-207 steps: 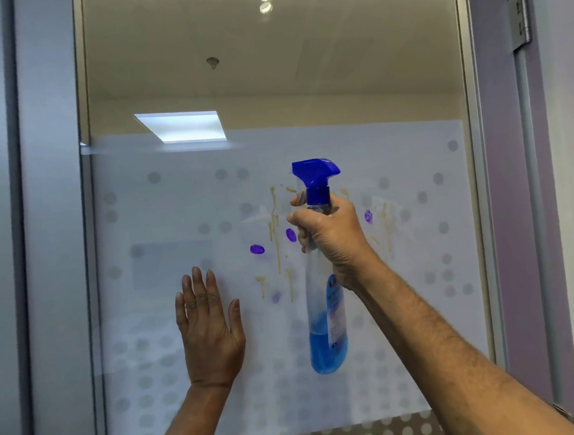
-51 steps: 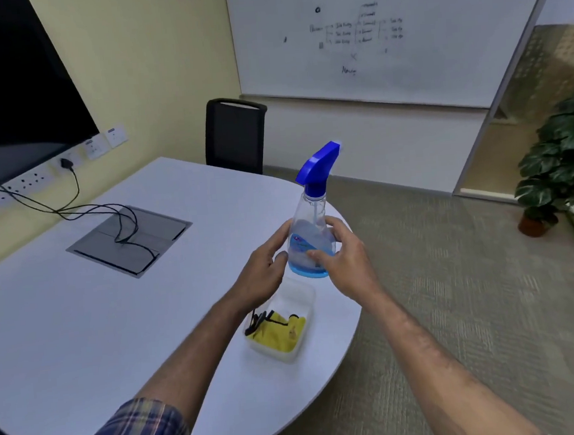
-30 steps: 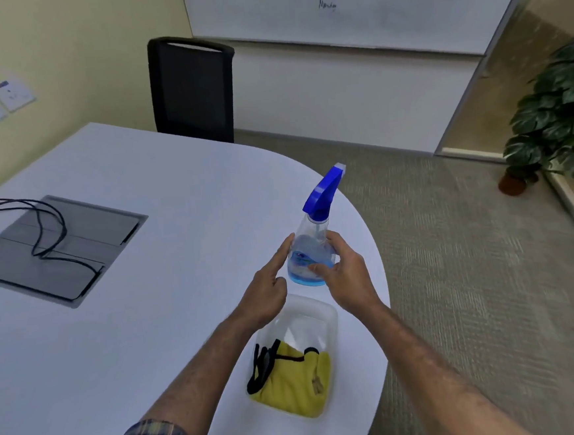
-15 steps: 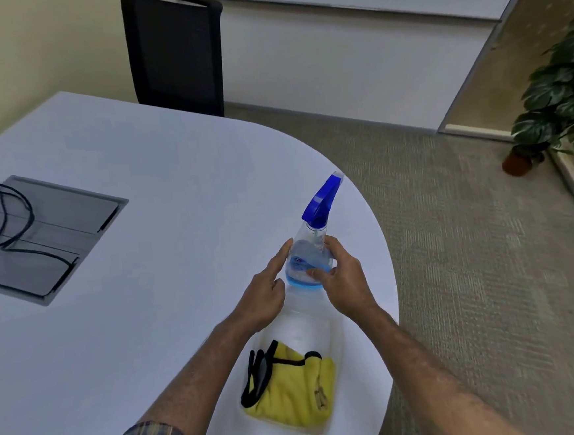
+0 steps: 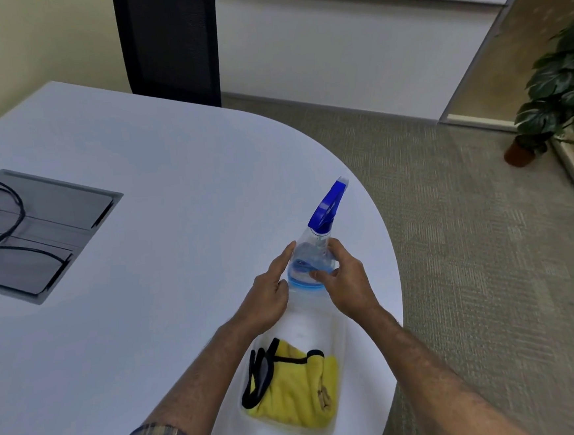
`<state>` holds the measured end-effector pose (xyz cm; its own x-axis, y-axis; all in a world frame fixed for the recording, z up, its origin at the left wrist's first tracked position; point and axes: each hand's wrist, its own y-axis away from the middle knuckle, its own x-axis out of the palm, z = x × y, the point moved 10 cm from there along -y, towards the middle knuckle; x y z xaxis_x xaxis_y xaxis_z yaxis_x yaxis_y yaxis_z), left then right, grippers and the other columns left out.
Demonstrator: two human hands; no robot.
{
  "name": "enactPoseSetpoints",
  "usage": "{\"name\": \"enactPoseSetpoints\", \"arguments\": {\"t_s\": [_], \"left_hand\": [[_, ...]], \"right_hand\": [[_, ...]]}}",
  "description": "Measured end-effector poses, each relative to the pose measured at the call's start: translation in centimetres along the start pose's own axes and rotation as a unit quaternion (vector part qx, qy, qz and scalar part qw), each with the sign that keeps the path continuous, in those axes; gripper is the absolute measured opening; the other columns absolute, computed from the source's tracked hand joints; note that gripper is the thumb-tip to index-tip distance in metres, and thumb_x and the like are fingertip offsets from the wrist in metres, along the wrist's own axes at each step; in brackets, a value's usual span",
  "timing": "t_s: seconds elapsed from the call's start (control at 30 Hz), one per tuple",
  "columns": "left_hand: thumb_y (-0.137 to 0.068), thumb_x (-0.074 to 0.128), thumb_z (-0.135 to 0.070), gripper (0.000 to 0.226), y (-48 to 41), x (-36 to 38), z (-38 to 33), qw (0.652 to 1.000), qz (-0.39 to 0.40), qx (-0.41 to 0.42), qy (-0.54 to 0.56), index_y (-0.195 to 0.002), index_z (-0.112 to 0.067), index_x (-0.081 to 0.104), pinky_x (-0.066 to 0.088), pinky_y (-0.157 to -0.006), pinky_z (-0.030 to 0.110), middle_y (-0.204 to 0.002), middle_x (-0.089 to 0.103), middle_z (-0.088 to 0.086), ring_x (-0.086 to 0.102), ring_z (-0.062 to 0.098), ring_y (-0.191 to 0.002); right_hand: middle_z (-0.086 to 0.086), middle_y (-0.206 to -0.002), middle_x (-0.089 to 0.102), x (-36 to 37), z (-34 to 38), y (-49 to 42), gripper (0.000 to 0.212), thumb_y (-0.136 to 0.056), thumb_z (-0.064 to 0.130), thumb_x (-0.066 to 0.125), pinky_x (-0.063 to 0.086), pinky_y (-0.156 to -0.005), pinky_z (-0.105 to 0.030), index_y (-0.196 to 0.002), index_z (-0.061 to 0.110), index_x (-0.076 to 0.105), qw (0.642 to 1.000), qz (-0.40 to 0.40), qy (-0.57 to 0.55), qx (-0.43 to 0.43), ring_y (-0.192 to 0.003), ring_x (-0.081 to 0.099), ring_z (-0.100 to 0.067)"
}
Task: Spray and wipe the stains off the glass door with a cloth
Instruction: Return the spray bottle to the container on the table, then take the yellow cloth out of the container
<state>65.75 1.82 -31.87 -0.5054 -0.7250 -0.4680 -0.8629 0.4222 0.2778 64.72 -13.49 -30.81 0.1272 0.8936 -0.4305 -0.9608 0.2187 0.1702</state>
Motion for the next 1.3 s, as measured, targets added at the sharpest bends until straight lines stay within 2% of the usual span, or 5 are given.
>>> {"name": "enactPoseSetpoints", "arguments": {"t_s": [0.3, 0.67, 0.87, 1.13, 1.3], "left_hand": [[-0.111, 0.038, -0.005, 0.068, 0.0, 0.5, 0.4, 1.0, 0.004, -0.002, -0.009, -0.165, -0.035, 0.01, 0.031, -0.117, 0.023, -0.173, 0.026, -0.002, 0.034, 0.018, -0.156], [-0.11, 0.037, -0.003, 0.068, 0.5, -0.4, 0.7, 1.0, -0.011, 0.005, -0.023, -0.166, -0.035, 0.014, 0.026, -0.113, 0.017, -0.173, 0.027, -0.004, 0.033, 0.011, -0.154], [-0.11, 0.05, -0.022, 0.055, 5.5, -2.9, 0.8, 0.985, -0.168, -0.014, 0.025, -0.162, -0.03, 0.034, 0.032, -0.128, 0.046, -0.169, 0.038, -0.003, 0.032, 0.018, -0.157], [-0.1, 0.067, -0.038, 0.045, 12.1, -0.9, 1.8, 0.967, -0.188, -0.022, -0.172, -0.139, -0.018, 0.064, 0.019, -0.127, 0.046, -0.171, 0.032, 0.011, 0.017, 0.027, -0.163], [-0.1, 0.06, -0.052, 0.056, 12.9, 0.7, 3.7, 0.958, -0.143, -0.057, -0.241, -0.146, -0.02, 0.055, 0.01, -0.13, 0.049, -0.176, 0.013, 0.012, 0.002, 0.03, -0.165]], "right_hand": [[-0.001, -0.144, 0.06, 0.4, -1.1, -0.1, 0.057, -0.094, 0.011, 0.074, 0.048, -0.099, -0.028, -0.144, 0.02, 0.049, 1.0, -0.002, 0.002, 0.014, -0.123, 0.06, -0.017], [-0.007, -0.151, 0.055, -0.1, -0.1, 1.2, 0.065, -0.094, 0.015, 0.076, 0.047, -0.113, -0.036, -0.151, 0.013, 0.044, 0.999, 0.0, 0.053, 0.004, -0.139, 0.054, -0.026], [0.007, -0.128, 0.067, -3.4, 2.1, 10.3, 0.041, -0.097, 0.018, 0.071, 0.057, -0.097, -0.038, -0.136, 0.022, 0.058, 0.983, -0.18, 0.017, -0.026, -0.119, 0.062, -0.009], [0.002, -0.149, 0.057, 0.8, 1.4, 14.9, 0.054, -0.1, 0.023, 0.065, 0.038, -0.115, -0.032, -0.151, 0.021, 0.047, 0.984, -0.021, 0.175, -0.022, -0.137, 0.051, -0.018], [-0.002, -0.151, 0.053, 4.0, 0.6, 15.1, 0.063, -0.102, 0.037, 0.057, 0.023, -0.123, -0.035, -0.158, 0.019, 0.034, 0.923, 0.067, 0.367, -0.09, -0.141, 0.048, -0.019]]}}
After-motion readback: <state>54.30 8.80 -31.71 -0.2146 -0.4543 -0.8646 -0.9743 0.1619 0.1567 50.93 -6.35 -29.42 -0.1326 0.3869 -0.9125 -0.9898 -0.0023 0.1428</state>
